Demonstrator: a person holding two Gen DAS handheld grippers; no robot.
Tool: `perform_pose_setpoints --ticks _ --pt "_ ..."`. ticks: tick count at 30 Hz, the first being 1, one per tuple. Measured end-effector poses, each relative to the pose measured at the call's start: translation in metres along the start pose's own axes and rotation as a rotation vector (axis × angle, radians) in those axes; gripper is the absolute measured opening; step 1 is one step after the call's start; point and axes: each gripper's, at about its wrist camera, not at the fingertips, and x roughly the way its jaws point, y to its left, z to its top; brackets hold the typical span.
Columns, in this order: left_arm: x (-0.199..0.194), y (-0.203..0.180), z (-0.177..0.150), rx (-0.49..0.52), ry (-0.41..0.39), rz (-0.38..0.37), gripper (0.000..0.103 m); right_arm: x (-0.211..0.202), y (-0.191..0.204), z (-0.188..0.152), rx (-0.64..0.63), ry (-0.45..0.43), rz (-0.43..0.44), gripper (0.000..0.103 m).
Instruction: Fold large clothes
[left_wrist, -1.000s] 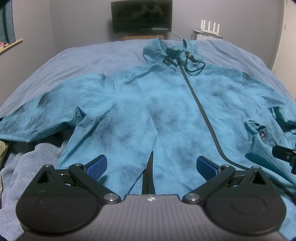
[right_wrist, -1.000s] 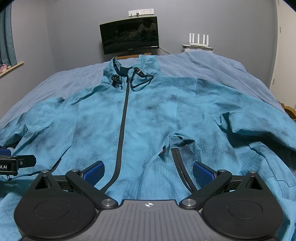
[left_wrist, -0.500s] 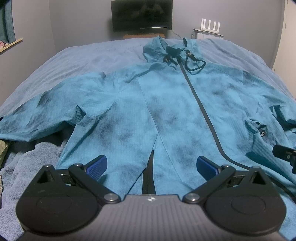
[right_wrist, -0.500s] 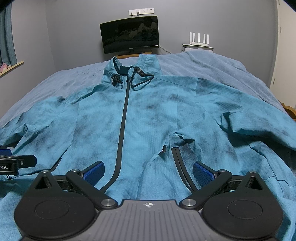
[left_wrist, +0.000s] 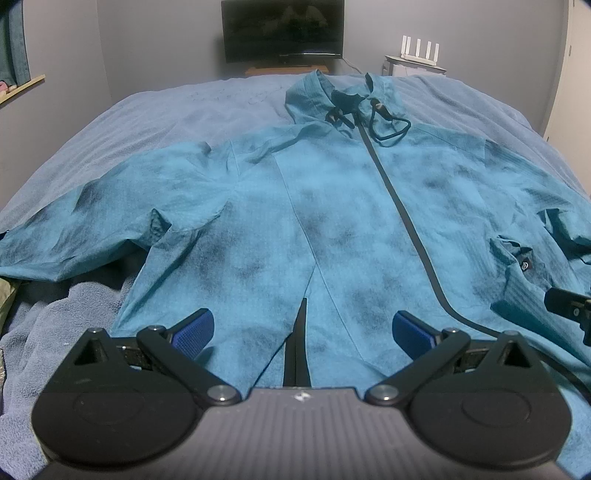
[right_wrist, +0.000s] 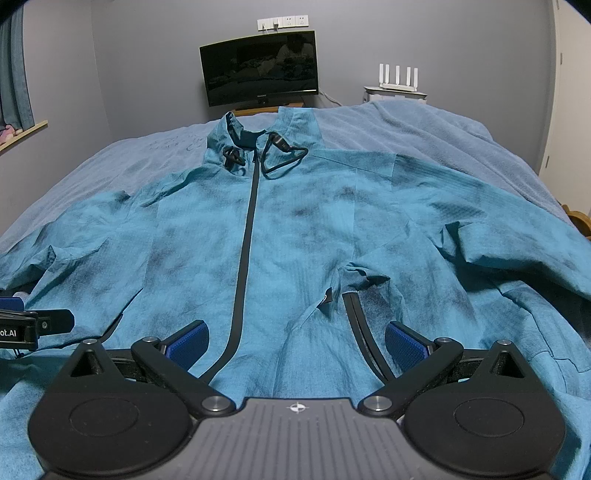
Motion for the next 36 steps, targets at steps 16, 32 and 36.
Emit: perform_pose_setpoints --ticks 16,32,36 --pt "0.0011 -0.0001 -0.0008 0.000 0.003 0.000 0.103 0.0004 0.0005 0.0018 -0.001 0.002 0.000 0.103" --pt "0.0042 -0.0013 -0.0061 0.001 0.008 0.001 0.103 0.0014 0.0004 0.0007 -0.001 0.004 0.000 0.103" --pt "0.0048 -0.0018 -0.0073 0.001 0.009 0.001 0.103 0.0011 0.0006 0.0009 0.000 0.004 -0.001 0.103"
